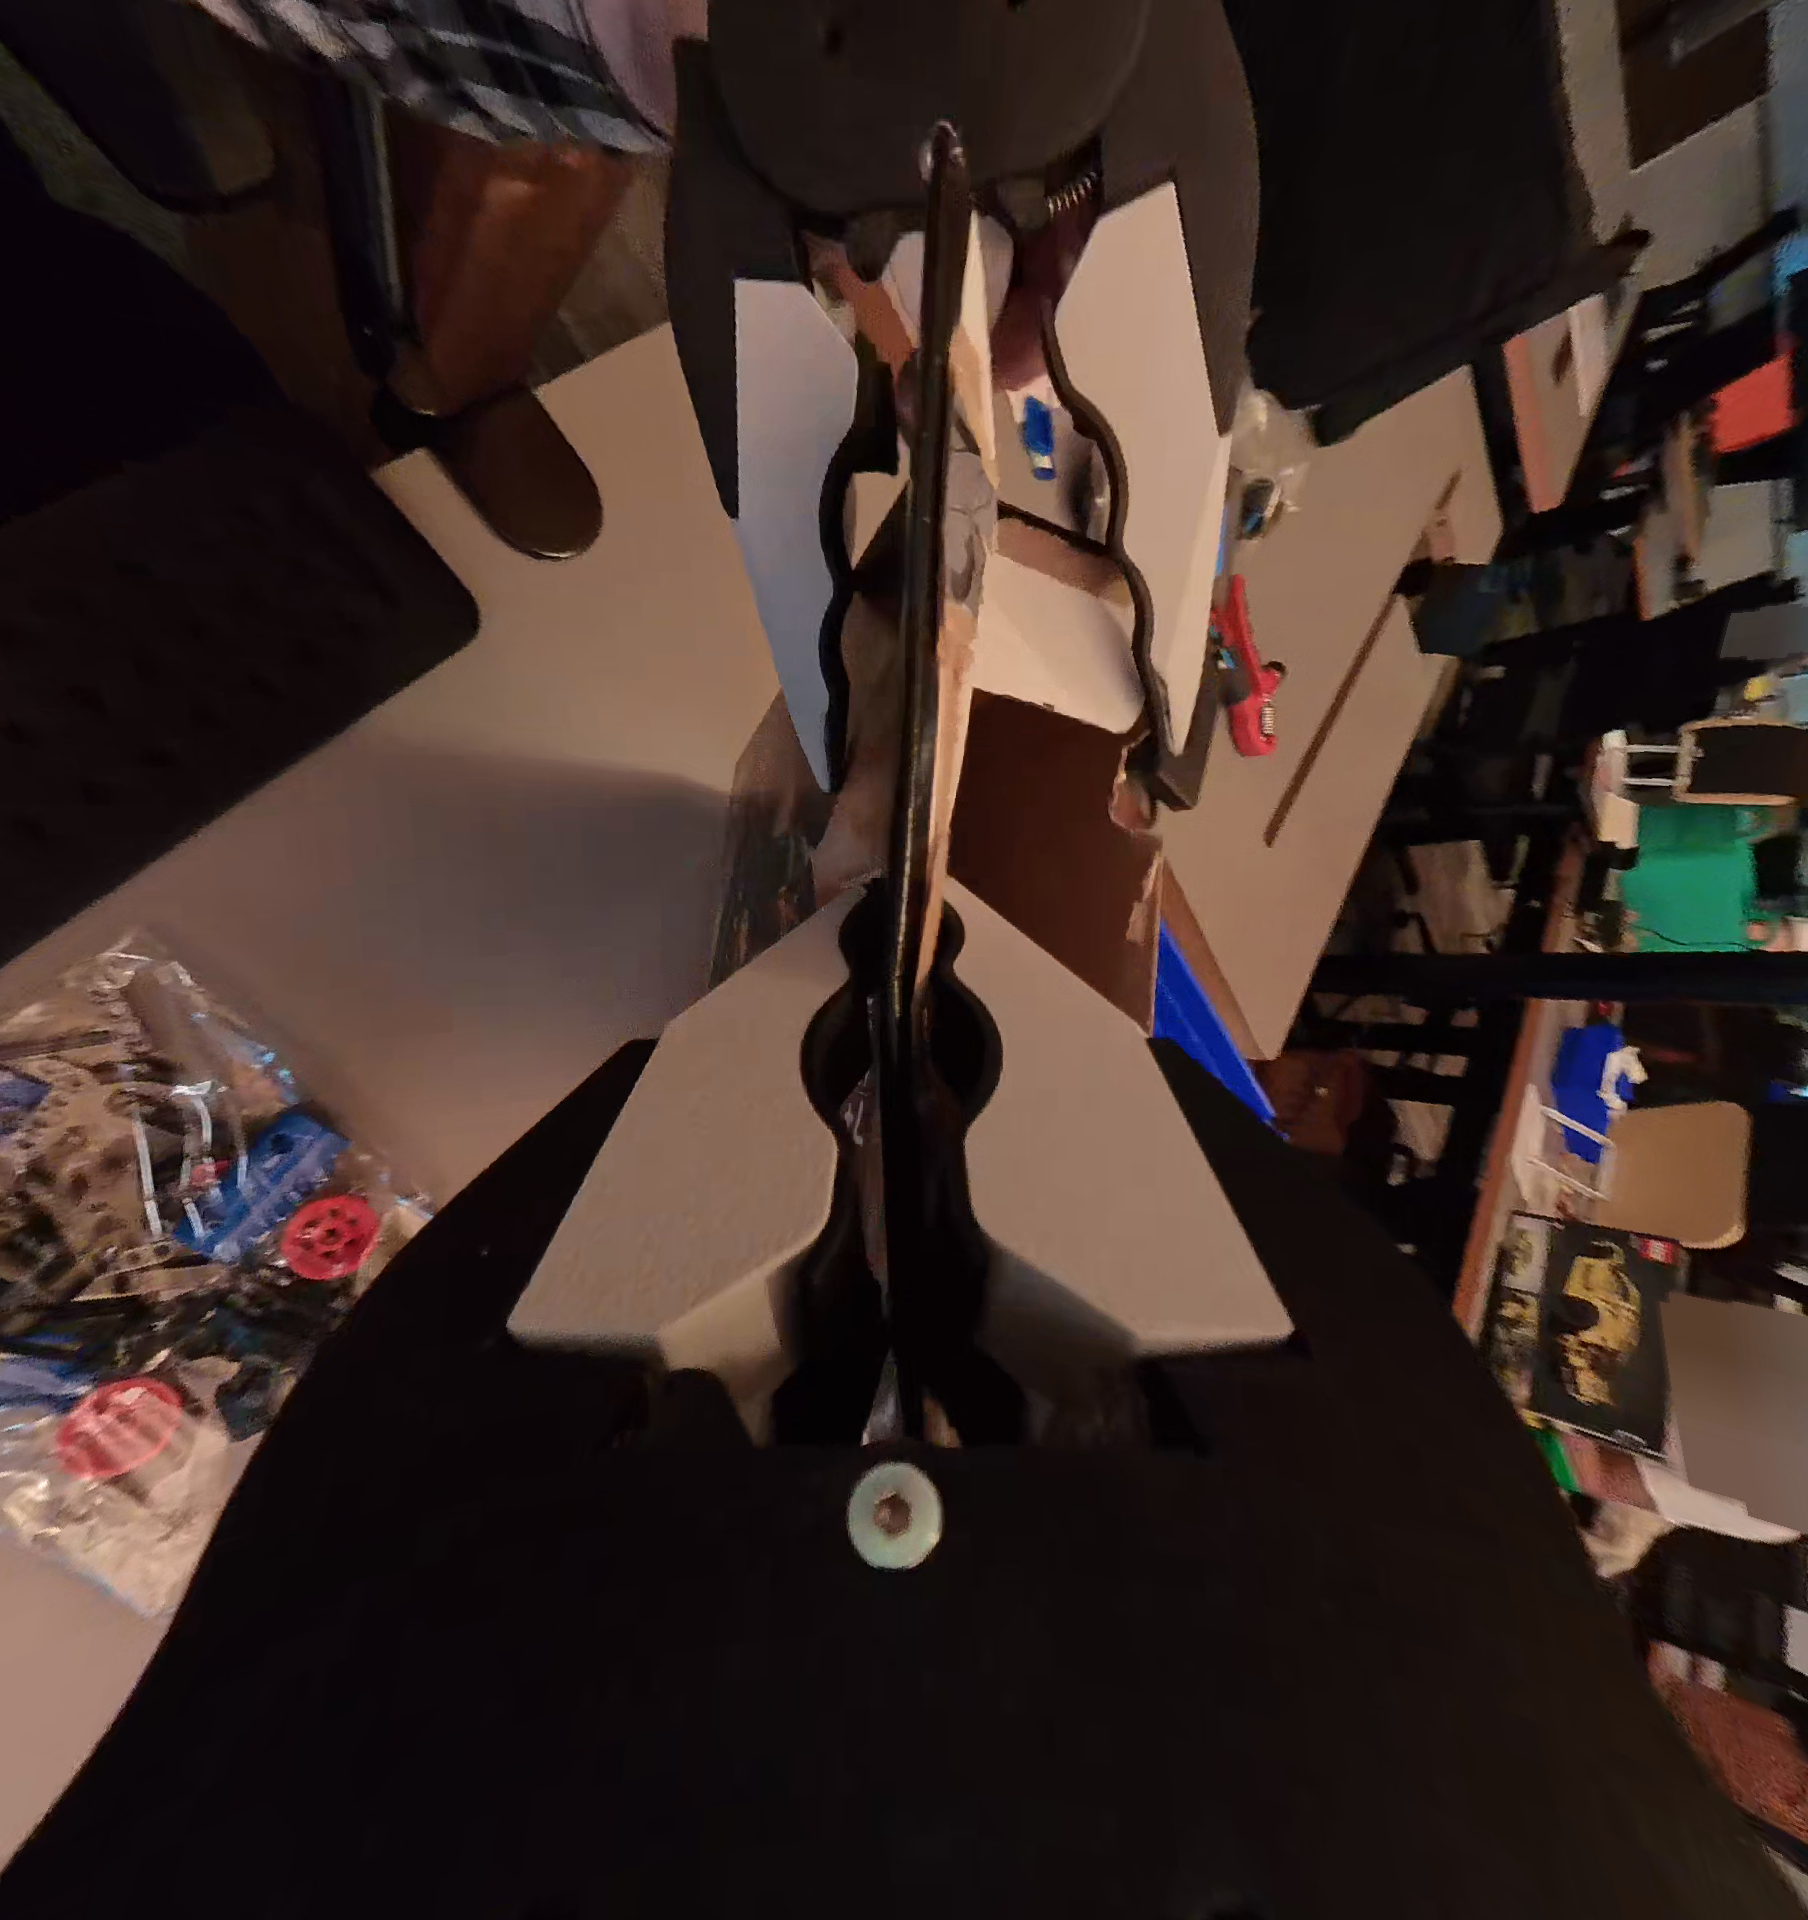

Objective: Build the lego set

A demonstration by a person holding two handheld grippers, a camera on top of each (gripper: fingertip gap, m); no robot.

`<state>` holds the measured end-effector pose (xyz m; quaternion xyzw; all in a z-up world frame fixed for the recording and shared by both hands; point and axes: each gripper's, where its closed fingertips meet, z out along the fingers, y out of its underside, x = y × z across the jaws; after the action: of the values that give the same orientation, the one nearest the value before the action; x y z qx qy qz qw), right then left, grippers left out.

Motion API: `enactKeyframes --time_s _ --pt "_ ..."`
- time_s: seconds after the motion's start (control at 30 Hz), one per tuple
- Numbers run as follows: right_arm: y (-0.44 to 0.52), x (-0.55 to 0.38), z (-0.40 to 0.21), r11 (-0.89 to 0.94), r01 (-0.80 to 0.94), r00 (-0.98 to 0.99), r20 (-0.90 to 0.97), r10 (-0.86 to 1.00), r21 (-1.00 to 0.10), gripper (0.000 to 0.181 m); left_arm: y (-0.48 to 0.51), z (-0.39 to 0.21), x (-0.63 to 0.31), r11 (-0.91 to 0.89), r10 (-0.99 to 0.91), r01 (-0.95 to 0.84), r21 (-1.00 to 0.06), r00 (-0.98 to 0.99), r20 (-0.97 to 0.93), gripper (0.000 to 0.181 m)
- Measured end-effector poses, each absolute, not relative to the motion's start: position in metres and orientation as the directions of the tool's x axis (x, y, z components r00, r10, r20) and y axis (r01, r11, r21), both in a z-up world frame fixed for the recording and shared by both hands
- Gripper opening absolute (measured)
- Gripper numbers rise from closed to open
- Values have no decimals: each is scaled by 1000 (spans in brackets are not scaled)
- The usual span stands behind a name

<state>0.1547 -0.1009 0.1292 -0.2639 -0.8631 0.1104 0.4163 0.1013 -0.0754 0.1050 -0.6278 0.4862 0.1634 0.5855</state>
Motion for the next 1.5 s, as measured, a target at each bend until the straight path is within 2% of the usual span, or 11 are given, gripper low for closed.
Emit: enactKeyframes --time_s 0.2,0.33,0.4,0.5,0.7,0.73,0.8,0.9,1.1,1.3,1.5 --pt "-91 150 115 767 386 -471 606 641 -512 24 -72 75 108 113 -581 -771 -626 460 -671 73" --pt "-75 149 148 716 334 -248 676 694 -613 83 -67 75 106 111 -604 -752 -650 469 -645 72" --pt "-60 161 172 666 286 -117 665 737 -688 92 -62 76 105 120 -599 -735 -668 483 -639 73" --pt "-22 187 177 554 294 21 585 811 -779 95 -59 76 101 134 -582 -714 -687 504 -638 71" --pt "-15 191 118 390 308 -105 376 920 -868 80 -54 73 97 152 -563 -701 -697 518 -644 57" --pt "-17 185 118 396 271 -101 383 918 -877 82 -53 73 95 152 -560 -695 -703 526 -640 58" --pt "-14 181 122 418 235 -80 412 908 -877 70 -53 73 94 158 -560 -683 -714 533 -634 56" --pt "-4 171 122 355 233 -92 343 935 -905 83 -50 74 95 169 -550 -689 -705 528 -648 52" --pt "4 165 130 237 152 -147 216 965 -959 82 -51 77 104 203 -534 -716 -668 492 -688 42" --pt "18 157 141 62 87 -201 44 979 -994 104 -49 80 128 259 -503 -761 -595 420 -755 30" --pt "28 158 146 -14 28 -223 -20 975 -1000 97 -47 79 143 249 -451 -815 -523 381 -807 28"
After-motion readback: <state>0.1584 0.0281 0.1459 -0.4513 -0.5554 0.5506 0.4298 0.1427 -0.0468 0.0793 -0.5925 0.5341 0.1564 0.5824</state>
